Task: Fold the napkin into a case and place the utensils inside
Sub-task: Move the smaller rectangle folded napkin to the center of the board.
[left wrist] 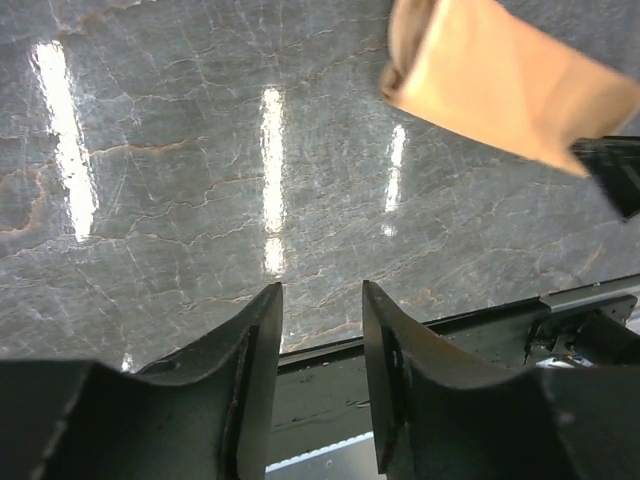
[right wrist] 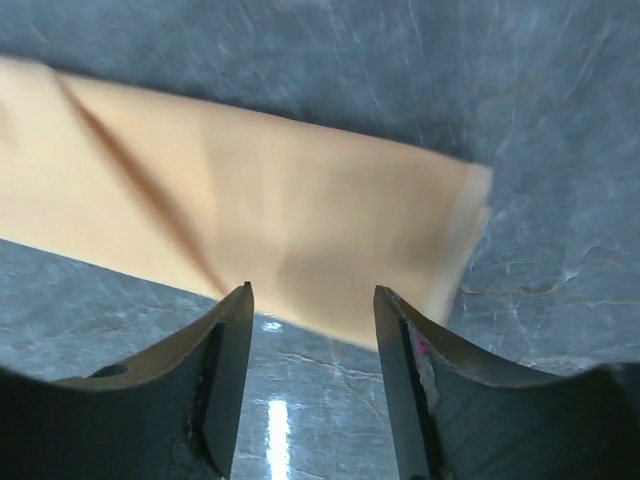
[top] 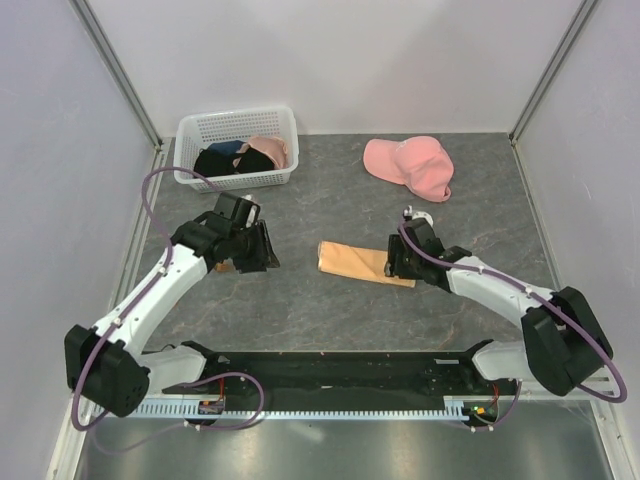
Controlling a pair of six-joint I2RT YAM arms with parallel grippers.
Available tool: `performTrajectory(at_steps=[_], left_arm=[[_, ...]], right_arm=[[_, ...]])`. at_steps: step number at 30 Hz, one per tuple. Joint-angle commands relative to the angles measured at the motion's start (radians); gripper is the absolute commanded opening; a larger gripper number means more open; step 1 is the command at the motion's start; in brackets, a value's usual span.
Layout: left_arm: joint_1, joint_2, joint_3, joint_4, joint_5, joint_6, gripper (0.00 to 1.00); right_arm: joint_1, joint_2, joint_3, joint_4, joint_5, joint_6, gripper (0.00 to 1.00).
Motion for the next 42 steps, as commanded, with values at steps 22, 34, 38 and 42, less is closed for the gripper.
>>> performTrajectory(at_steps=[22, 34, 38, 42], left_arm=[[0.077, 0.128, 0.042, 0.207, 0.238, 0.021, 0.44], [0.125, 0.087, -0.001, 0.189, 0.27, 0.068, 0.44], [0.136, 0.087, -0.001, 0.184, 0.272, 0.071, 0.44], [0.157, 0.07, -0.011, 0.179, 0.236, 0.048, 0.44]], right_arm=[[0.2, 0.356, 0.387, 0.077, -0.019, -0.043, 0.2], [0.338, 0.549, 0.495, 0.066, 0.055, -0.111, 0.09], [0.392, 0.505, 0.415, 0.064, -0.031, -0.137, 0.08], [0.438, 0.283, 0.231, 0.045, -0.092, -0.148, 0.09]])
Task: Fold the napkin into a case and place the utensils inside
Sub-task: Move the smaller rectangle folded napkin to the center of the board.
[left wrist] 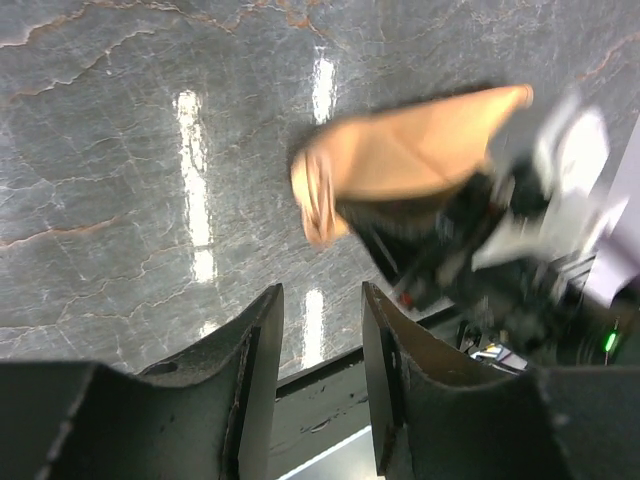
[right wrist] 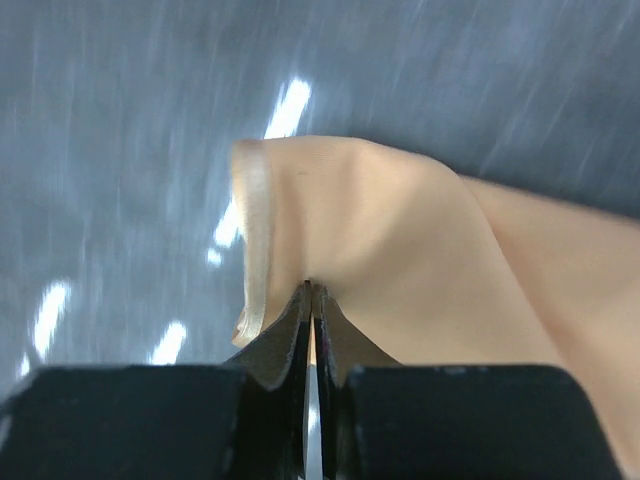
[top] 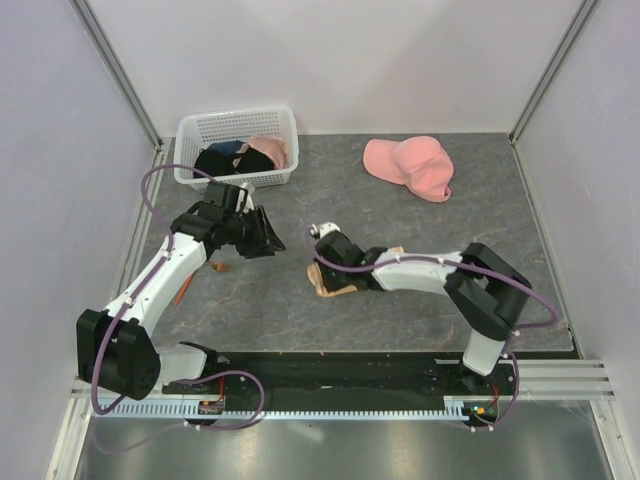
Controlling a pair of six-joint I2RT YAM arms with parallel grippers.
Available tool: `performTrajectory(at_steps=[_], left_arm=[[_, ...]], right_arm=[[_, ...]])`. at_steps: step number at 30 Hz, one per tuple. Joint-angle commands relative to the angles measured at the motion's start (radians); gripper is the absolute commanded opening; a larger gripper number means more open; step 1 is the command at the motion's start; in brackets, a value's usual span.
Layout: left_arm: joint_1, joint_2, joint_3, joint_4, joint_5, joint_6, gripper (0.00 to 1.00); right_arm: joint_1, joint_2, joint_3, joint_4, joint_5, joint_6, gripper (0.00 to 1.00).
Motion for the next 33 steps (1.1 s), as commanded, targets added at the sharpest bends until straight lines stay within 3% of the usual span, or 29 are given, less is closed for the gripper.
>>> performTrajectory(at_steps=[1, 4, 5, 6, 10, 15, 21, 26, 33], left_arm=[[0.022, -0.044, -0.02, -0.011, -0.024, 0.012, 0.45], [0.025, -0.054, -0.035, -0.046, -0.226, -0.042, 0.48], [0.027, -0.055, -0.043, -0.057, -0.282, -0.068, 0.49], [0.031, -0.054, -0.058, -0.062, -0.344, -0.083, 0.49], [0.069, -0.015, -0.081, -0.066, -0.419, -0.147, 0.55], [0.235, 0.022, -0.106, -0.054, -0.345, -0.206, 0.56], [0.39, 0.028, -0.104, -0.002, -0.282, -0.142, 0.56], [0.531, 0.1, -0.083, -0.009, -0.253, -0.094, 0.56], [0.619, 0.205, -0.032, -0.029, -0.327, -0.114, 0.56]], right_arm=[[0.045, -0.246, -0.235, -0.086, -0.068, -0.027, 0.11], [0.001, -0.456, -0.304, -0.2, -0.003, -0.007, 0.22], [-0.031, -0.537, -0.306, -0.224, 0.009, 0.001, 0.34], [-0.051, -0.568, -0.305, -0.266, 0.023, 0.028, 0.38], [-0.147, -0.613, -0.275, -0.319, 0.084, 0.128, 0.42], [-0.199, -0.487, -0.223, -0.275, 0.214, 0.146, 0.41], [-0.205, -0.279, -0.105, -0.213, 0.324, -0.004, 0.39], [-0.204, -0.176, -0.078, -0.106, 0.262, -0.114, 0.37], [-0.204, -0.005, 0.046, -0.008, 0.1, -0.193, 0.36]])
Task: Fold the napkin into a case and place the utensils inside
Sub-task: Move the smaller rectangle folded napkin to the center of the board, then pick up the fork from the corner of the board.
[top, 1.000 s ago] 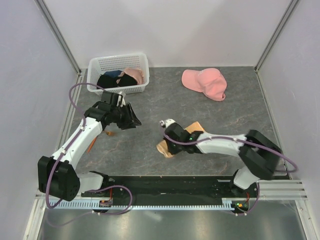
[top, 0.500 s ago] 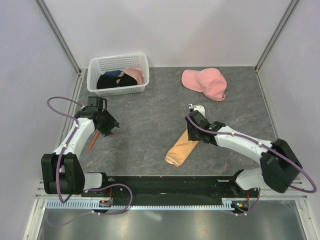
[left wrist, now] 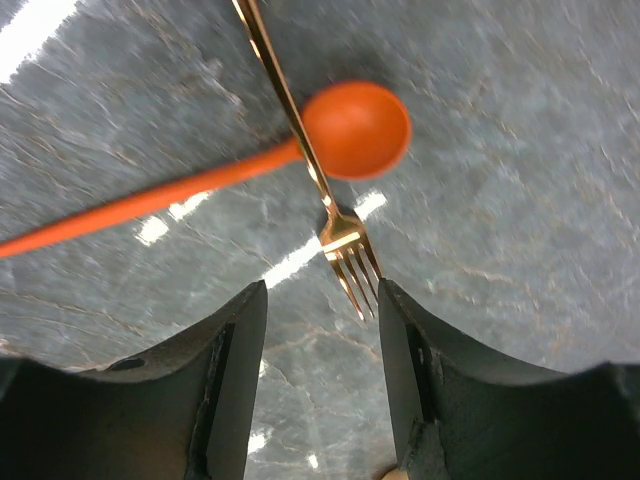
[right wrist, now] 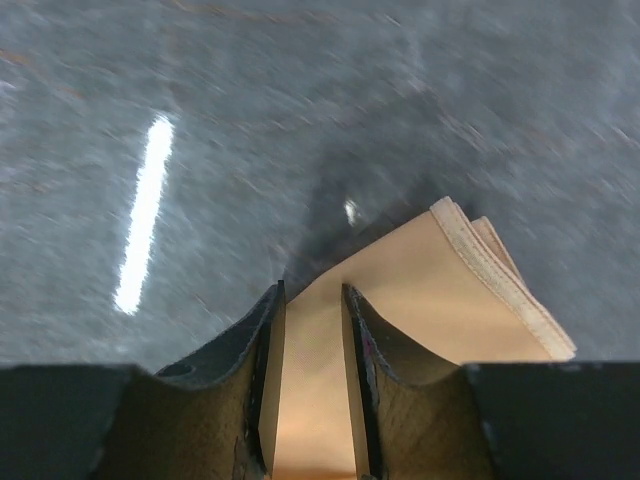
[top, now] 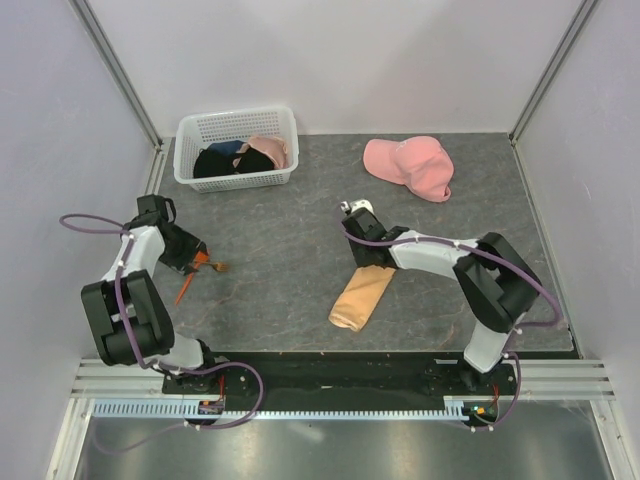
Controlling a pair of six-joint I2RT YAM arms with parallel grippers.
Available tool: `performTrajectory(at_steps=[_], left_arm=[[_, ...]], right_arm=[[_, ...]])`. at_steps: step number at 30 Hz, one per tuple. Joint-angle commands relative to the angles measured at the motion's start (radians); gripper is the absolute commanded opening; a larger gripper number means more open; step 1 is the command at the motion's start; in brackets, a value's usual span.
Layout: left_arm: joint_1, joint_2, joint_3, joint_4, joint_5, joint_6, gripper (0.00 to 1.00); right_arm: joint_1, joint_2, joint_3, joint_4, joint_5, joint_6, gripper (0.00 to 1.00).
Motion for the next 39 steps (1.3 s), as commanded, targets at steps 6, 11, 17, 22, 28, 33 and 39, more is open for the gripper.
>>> performTrajectory(at_steps=[6, 11, 17, 22, 28, 33, 39], left_arm=[[0.114, 0.11, 0.073, 0.036, -0.103, -0.022, 0.55], [0.195, 0.193, 0.126, 0.047, -0.112, -0.071, 0.51], [0.193, 0.27, 0.212, 0.039, -0.135, -0.137, 0.48], [0.157, 0.325, 0.265, -0.01, -0.201, -0.197, 0.46], [0.068, 0.402, 0.334, -0.091, -0.304, -0.272, 0.44], [0.031, 0.456, 0.364, -0.177, -0.37, -0.359, 0.45], [0.026, 0.511, 0.361, -0.194, -0.397, -0.366, 0.34]], right_arm=[[0.01, 0.15, 0.236, 0.136, -0.282, -0.106, 0.36], [0.014, 0.036, 0.248, 0.097, -0.276, -0.048, 0.43], [0.013, -0.103, 0.147, 0.118, -0.299, -0.035, 0.51], [0.013, -0.152, 0.09, 0.133, -0.282, -0.052, 0.64], [0.013, -0.165, 0.076, 0.129, -0.285, -0.054, 0.65], [0.013, -0.198, 0.06, 0.117, -0.238, -0.055, 0.66], [0.011, -0.237, 0.041, 0.09, -0.211, -0.052, 0.66]])
